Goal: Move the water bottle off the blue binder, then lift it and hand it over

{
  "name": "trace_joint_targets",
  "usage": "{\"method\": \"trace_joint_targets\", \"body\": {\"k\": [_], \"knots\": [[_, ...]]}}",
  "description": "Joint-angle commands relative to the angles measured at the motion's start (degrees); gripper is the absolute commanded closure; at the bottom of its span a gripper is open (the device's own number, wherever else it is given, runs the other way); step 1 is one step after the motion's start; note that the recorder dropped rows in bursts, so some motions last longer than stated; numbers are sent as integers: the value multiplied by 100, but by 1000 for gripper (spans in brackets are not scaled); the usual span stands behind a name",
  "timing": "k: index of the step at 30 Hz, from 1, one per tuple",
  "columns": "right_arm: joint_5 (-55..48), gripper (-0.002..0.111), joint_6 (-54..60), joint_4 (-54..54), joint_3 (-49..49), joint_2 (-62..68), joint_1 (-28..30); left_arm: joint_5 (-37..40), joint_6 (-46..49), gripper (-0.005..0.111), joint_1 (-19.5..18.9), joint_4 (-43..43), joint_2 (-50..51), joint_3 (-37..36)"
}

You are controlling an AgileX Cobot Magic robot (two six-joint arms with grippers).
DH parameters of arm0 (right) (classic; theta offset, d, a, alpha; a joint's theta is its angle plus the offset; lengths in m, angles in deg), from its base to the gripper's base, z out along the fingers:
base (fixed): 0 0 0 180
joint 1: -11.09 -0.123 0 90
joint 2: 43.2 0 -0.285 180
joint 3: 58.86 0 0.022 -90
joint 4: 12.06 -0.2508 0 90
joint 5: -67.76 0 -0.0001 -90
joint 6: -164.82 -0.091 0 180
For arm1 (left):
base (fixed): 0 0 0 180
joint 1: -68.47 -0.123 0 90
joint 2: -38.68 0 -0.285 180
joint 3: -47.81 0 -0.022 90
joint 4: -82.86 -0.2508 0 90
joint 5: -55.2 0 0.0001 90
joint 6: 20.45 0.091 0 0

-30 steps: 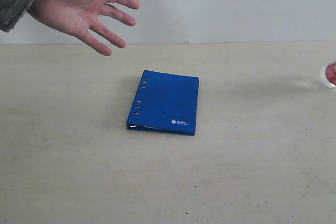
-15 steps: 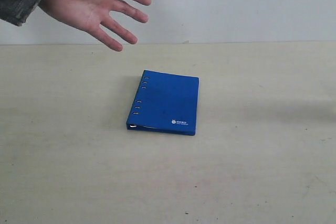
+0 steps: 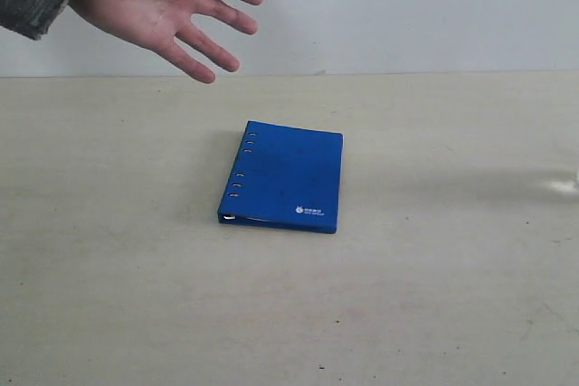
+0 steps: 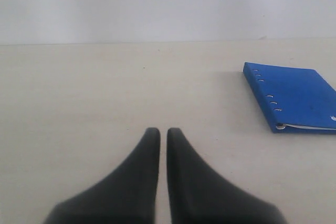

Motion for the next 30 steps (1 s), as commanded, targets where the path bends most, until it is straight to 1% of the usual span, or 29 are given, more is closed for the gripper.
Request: {"method": "trace_joint_targets", "body": {"k": [1,3,5,10,14,30], "knots": [[-50,108,979,-1202,13,-81,4,-57,-15,102,20,53,-22,-18],[-109,108,1498,-1958,13,-81,4,-57,-15,102,20,53,-22,-18],[-124,108,1775,-2298,13,-81,4,-57,-15,102,20,53,-22,-18],[-149,108,1800,-2308,13,-60,4,-57,-15,102,20,53,-22,-18],[-405,108,1778,-2286,13,-60,4,-57,-15,102,20,53,-22,-18],[-397,108,1759,-2208,13,104,4,-57,-15,102,20,53,-22,-18]]}}
